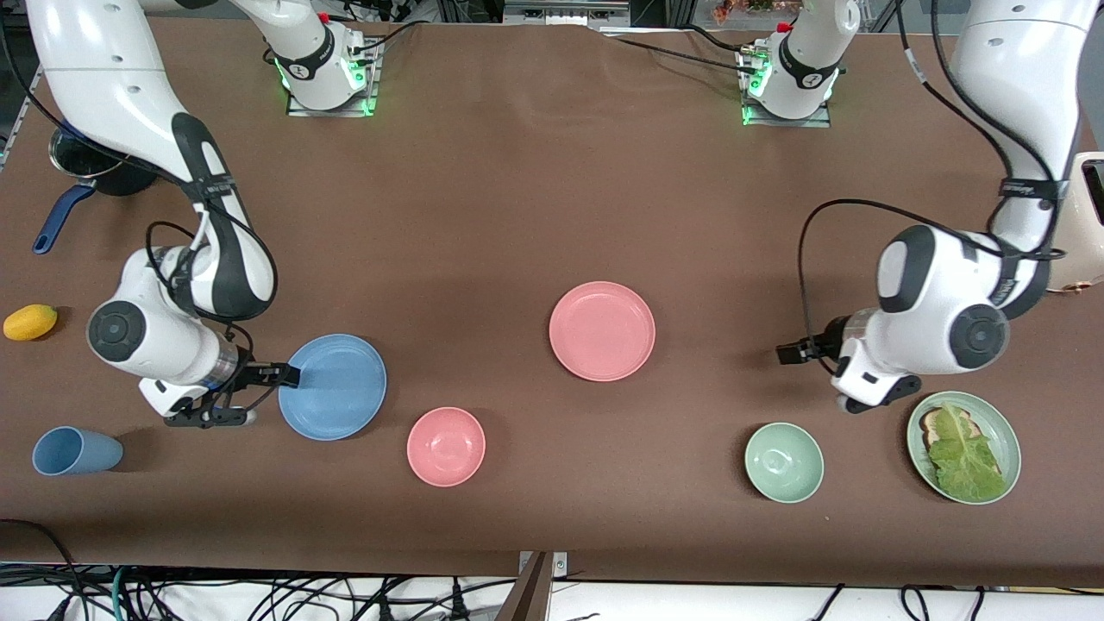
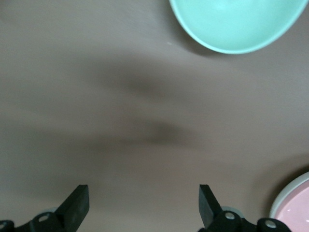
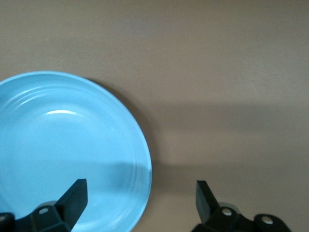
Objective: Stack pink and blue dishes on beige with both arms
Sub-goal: 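Release the pink plate while the right gripper reaches the blue plate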
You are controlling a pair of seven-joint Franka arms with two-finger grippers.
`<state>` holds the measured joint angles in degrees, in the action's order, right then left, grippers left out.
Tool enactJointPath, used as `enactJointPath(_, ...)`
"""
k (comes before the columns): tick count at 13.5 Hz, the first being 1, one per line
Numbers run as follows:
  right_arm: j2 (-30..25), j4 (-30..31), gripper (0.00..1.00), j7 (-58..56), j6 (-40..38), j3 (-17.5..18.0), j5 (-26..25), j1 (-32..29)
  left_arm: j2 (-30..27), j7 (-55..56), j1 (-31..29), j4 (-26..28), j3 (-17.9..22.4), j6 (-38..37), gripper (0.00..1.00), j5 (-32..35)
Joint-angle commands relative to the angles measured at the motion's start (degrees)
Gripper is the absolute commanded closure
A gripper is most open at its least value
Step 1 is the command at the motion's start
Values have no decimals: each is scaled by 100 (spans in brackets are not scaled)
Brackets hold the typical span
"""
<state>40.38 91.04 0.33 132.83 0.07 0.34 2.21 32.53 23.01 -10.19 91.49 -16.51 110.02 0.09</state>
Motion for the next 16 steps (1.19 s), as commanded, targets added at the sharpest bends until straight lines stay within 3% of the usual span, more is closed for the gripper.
enactJointPath(1, 171, -52, 1, 81, 331, 63, 1, -2, -317, -681, -360, 36, -46, -374, 0, 210)
enactJointPath(2, 172, -17, 3, 82, 332, 72, 1, 7, -448, -979, -440, 9, -46, -498, 0, 359)
enactJointPath(3, 172, 10, 14, 47, 323, 72, 1, 7, -589, -1243, -432, 44, 59, -543, 0, 430)
enactJointPath(6, 172, 98, 51, 11, 332, 72, 10, -10, -1405, -1824, 287, 97, 1049, -1121, 0, 335)
enactJointPath(9, 172, 186, 72, 72, 367, 81, 19, -19, -2144, -1888, 386, 97, 1176, -1667, 0, 36)
enactJointPath(11, 146, 168, 100, 177, 297, 98, 54, 16, -2592, -1887, 395, 27, 1167, -2026, 0, -17)
enactJointPath(14, -117, -94, 100, 83, -89, 125, 10, 25, -2910, -1931, 394, -8, 1167, -2308, 0, -53)
enactJointPath(16, -372, -628, 100, 29, -833, 203, 19, 147, -2998, -2054, 412, -140, 1176, -2485, 0, -53)
